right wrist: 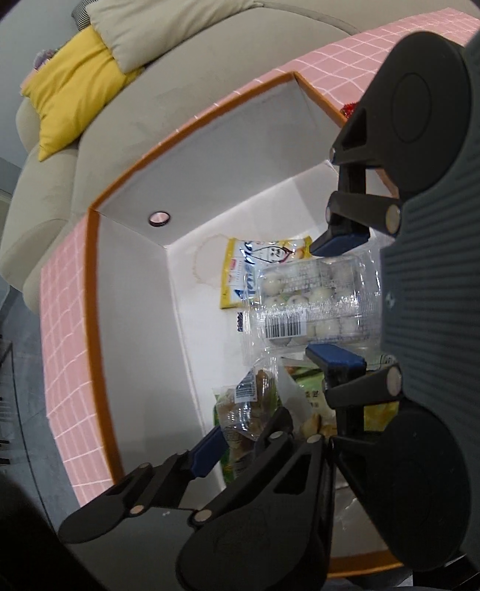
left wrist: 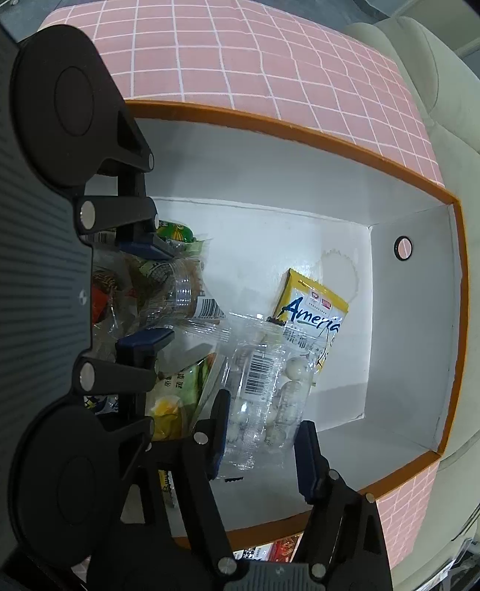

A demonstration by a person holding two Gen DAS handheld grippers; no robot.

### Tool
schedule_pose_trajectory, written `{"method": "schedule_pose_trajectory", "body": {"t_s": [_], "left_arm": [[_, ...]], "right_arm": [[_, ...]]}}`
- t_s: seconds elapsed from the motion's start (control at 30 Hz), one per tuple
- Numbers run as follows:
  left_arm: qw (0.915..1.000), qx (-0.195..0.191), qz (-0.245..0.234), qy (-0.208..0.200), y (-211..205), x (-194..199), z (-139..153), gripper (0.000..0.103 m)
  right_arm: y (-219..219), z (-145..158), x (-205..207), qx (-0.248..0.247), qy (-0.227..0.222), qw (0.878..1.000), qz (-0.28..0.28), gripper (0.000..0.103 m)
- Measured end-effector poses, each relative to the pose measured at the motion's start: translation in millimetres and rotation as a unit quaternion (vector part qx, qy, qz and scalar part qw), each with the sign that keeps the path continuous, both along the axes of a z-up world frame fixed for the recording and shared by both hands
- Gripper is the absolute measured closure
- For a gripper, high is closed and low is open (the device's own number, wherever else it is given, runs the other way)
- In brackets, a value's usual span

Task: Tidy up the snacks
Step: 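Lower both packs into the box and open both tools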

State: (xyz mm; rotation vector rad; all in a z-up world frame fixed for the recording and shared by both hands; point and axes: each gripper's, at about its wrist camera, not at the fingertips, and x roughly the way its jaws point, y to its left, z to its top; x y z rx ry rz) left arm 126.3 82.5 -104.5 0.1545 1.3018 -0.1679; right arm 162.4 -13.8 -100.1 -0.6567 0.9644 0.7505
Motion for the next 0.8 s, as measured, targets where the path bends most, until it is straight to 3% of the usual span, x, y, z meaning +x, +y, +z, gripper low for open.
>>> {"method": "schedule_pose_trajectory", "body": {"t_s": [0.2,0.57,0.67,0.73,0.8], "left_arm": [[0.9998,0.0,-0.02,0.009,-6,1,0,0.057],[0.9997,0.006,-0.01,0.022,-2,5,-11,0.055],[0.9998,0.009,-0.008,0.018,-2,5,-11,0.051],[0.9999,0.004,-0.003,0.013,-1,3,-10,0.046],[0.9999,-0.003,0.005,0.008,1,2,-8,0.042]], "right_arm": [[-5,-7,-3,-0.005,0.002,1.0,0.009,0.052],[-5,-5,-7,-0.005,0.002,1.0,0.019,0.053],[-6,-1,-9,-0.006,-0.004,1.0,0.016,0.052],[-8,3,-10,-0.003,-0.009,1.0,0.011,0.043],[-11,8,-12,0.002,-0.014,1.0,0.004,0.041]]}}
